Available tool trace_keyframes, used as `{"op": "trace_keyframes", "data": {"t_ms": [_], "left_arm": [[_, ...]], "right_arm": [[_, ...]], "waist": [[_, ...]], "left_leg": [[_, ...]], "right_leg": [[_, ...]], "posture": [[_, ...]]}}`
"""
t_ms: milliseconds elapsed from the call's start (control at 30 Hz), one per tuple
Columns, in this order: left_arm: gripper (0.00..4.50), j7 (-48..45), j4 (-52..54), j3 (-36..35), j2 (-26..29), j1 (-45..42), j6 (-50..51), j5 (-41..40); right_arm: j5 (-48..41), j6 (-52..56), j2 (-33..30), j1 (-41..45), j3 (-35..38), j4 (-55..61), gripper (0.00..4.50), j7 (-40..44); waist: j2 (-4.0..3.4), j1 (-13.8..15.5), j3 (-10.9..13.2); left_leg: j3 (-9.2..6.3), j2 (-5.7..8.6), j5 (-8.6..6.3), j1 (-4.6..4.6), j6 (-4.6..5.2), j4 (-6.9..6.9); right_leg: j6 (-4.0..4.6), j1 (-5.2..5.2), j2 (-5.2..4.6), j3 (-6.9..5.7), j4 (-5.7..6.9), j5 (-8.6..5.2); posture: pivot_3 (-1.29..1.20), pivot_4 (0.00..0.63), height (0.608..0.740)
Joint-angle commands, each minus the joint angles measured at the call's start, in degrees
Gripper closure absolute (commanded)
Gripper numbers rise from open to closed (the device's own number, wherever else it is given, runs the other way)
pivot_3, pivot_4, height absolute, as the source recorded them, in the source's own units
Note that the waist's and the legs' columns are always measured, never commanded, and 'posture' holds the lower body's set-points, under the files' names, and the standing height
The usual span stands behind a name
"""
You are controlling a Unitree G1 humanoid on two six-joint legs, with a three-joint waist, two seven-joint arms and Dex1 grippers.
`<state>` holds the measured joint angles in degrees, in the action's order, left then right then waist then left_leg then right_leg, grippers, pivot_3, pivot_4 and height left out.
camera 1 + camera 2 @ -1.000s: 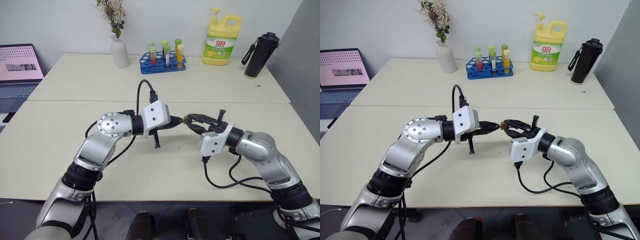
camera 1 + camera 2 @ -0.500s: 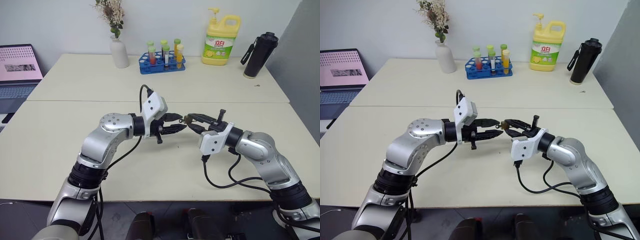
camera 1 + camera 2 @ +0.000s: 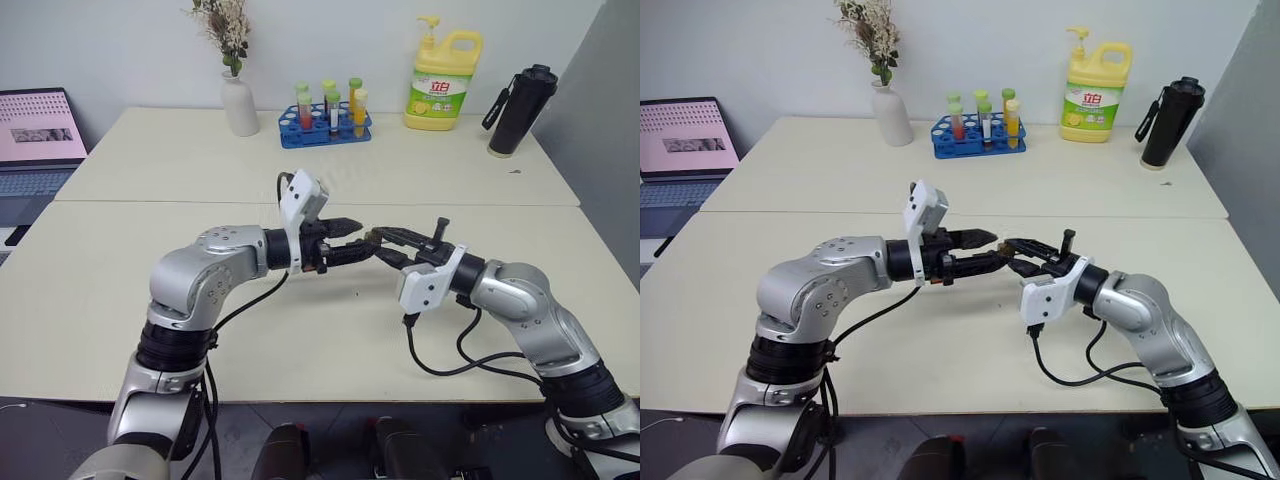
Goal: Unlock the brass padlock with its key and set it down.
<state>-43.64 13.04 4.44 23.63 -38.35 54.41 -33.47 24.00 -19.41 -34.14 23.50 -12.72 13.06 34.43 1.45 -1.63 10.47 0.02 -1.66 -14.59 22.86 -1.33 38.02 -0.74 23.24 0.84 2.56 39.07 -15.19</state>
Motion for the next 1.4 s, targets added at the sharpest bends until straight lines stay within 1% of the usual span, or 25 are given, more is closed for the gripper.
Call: {"op": "trace_keyframes", "data": {"t_ms": [33,167,200,300,500,533,733,867,900,933,967,1000,1100,1167,1267,1367,1400], "left_arm": [[1.39,1.67,0.66,0.95,-0.91,-1.47,-1.17,0.85],[1.39,1.46,0.83,1.37,-0.79,-1.48,-0.98,0.6],[1.57,1.45,0.84,1.45,-0.77,-1.51,-0.96,0.54],[2.28,1.14,0.76,1.67,-0.62,-1.53,-1.2,0.51],[4.26,1.09,1.01,1.69,-0.63,-1.43,-1.38,0.51],[4.34,1.08,1.22,1.73,-0.58,-1.32,-1.34,0.48],[4.34,0.82,1.48,1.86,-0.27,-0.99,-1.49,0.55],[4.34,-1.73,1.38,2.32,0.53,-0.79,-2.88,0.15],[4.34,-2.44,1.3,2.49,0.71,-0.7,-3.27,0.0],[4.34,-3.42,1.22,2.76,1.09,-0.61,-3.71,-0.06],[4.34,-4.19,1.14,2.93,1.4,-0.52,-4.07,-0.04],[4.34,-4.76,1.06,3.0,1.7,-0.41,-4.38,0.02],[4.34,-8.41,-1.57,3.41,2.62,-1.18,-5.7,-0.1],[4.34,-10.41,-4.26,3.58,2.75,-2.28,-7.03,0.36],[4.34,-13.15,-8.39,4.24,2.75,-4.14,-9.73,1.51],[4.34,-15.53,-10.62,4.81,2.78,-5.49,-11.31,2.04],[4.34,-16.36,-11.03,4.93,2.83,-5.77,-11.6,2.07]], "right_arm": [[-0.56,-1.08,-0.01,0.78,0.33,1.32,3.57,-0.61],[-0.52,-1.09,-0.08,0.5,0.48,1.72,3.57,-0.56],[-0.53,-1.01,-0.08,0.43,0.52,1.83,3.57,-0.54],[-0.45,-0.82,-0.1,0.3,0.58,2.16,3.57,-0.5],[-0.43,-0.69,-0.15,0.16,0.57,2.43,3.57,-0.37],[-0.41,-0.68,-0.17,0.1,0.56,2.51,3.57,-0.36],[-0.68,-0.54,-0.08,0.33,0.47,2.11,3.57,-0.16],[-2.86,2.8,-0.64,-1.3,1.78,2.16,3.57,1.54],[-2.96,3.39,-0.77,-1.66,2.07,2.63,2.81,1.58],[-2.95,4.03,-0.96,-2.05,2.37,3.25,2.57,1.62],[-2.9,4.59,-1.06,-2.3,2.5,3.74,2.17,1.63],[-2.79,5.06,-1.04,-2.41,2.47,4.08,1.88,1.62],[-5.72,12.03,-2.86,-7.48,6.63,8.83,0.73,3.91],[-7.56,15.92,-3.5,-11.0,9.15,11.8,0.72,4.82],[-13.31,20.43,-3.61,-15.86,11.93,17.13,0.72,6.95],[-21.64,25.51,-4.65,-19.75,14.59,22.1,1.32,11.02],[-24.94,27.14,-5.01,-20.9,15.27,23.72,1.68,12.53]], "waist": [[0.0,0.0,0.0],[0.0,-0.01,0.0],[0.0,-0.01,0.0],[0.0,-0.01,0.0],[0.0,-0.01,0.0],[0.0,-0.01,0.0],[0.0,-0.01,0.0],[0.0,0.0,0.0],[0.0,0.01,0.0],[0.0,0.01,0.0],[0.0,0.01,0.0],[0.0,0.01,0.0],[0.0,0.06,0.0],[0.0,0.28,0.0],[0.0,0.3,0.0],[0.0,0.15,0.0],[0.0,0.08,0.0]], "left_leg": [[0.0,0.0,0.0,0.0,0.0,0.0],[0.02,0.0,0.0,0.0,0.0,0.0],[0.01,0.0,0.0,-0.01,-0.01,0.0],[0.01,0.01,0.0,0.0,-0.01,0.0],[0.01,0.01,0.0,0.0,-0.01,0.0],[0.01,0.01,0.0,0.0,0.0,0.0],[0.01,0.01,0.0,0.0,-0.01,0.0],[0.0,0.0,0.0,0.0,-0.01,0.0],[0.01,0.01,0.0,0.0,-0.01,0.0],[0.0,0.01,0.0,0.0,-0.01,0.0],[0.01,0.01,0.0,0.0,-0.01,0.0],[0.02,0.02,0.0,0.0,-0.01,0.0],[0.01,0.02,0.0,0.0,0.0,-0.01],[-0.01,0.02,0.0,0.02,0.0,-0.01],[0.0,0.04,0.0,0.02,0.0,0.0],[0.0,0.05,0.0,0.02,0.01,0.0],[0.0,0.05,0.0,0.01,0.01,0.0]], "right_leg": [[0.02,0.0,0.0,0.0,0.0,0.01],[0.03,0.0,0.0,0.01,0.0,0.02],[0.03,0.0,0.0,0.01,0.0,0.02],[0.03,0.0,0.0,0.01,0.0,0.02],[0.02,0.0,0.0,0.01,0.0,0.01],[0.02,0.0,0.0,0.01,0.0,0.01],[0.02,0.0,-0.01,0.01,0.0,0.01],[0.02,0.0,0.0,0.0,0.0,0.01],[0.02,0.0,-0.01,0.01,0.0,0.01],[0.03,0.0,-0.01,0.0,0.0,0.02],[0.03,0.0,-0.01,0.0,-0.01,0.01],[0.02,0.0,-0.01,0.01,-0.01,0.01],[0.0,0.0,-0.01,0.0,-0.01,0.0],[0.0,-0.02,-0.01,-0.04,-0.01,-0.01],[-0.04,-0.02,-0.01,-0.03,-0.02,-0.03],[-0.05,-0.02,0.0,-0.04,-0.02,-0.03],[-0.06,-0.02,0.01,-0.04,-0.02,-0.04]], "posture": [[0.0,0.15,0.74],[0.0,0.15,0.74],[0.0,0.15,0.74],[0.0,0.15,0.74],[0.0,0.15,0.74],[0.0,0.15,0.74],[0.0,0.15,0.74],[0.0,0.15,0.74],[0.0,0.15,0.74],[0.0,0.15,0.74],[0.0,0.15,0.74],[0.0,0.15,0.74],[0.0,0.15,0.74],[0.0,0.15,0.74],[0.0,0.15,0.74],[0.0,0.15,0.74],[0.0,0.15,0.74]]}}
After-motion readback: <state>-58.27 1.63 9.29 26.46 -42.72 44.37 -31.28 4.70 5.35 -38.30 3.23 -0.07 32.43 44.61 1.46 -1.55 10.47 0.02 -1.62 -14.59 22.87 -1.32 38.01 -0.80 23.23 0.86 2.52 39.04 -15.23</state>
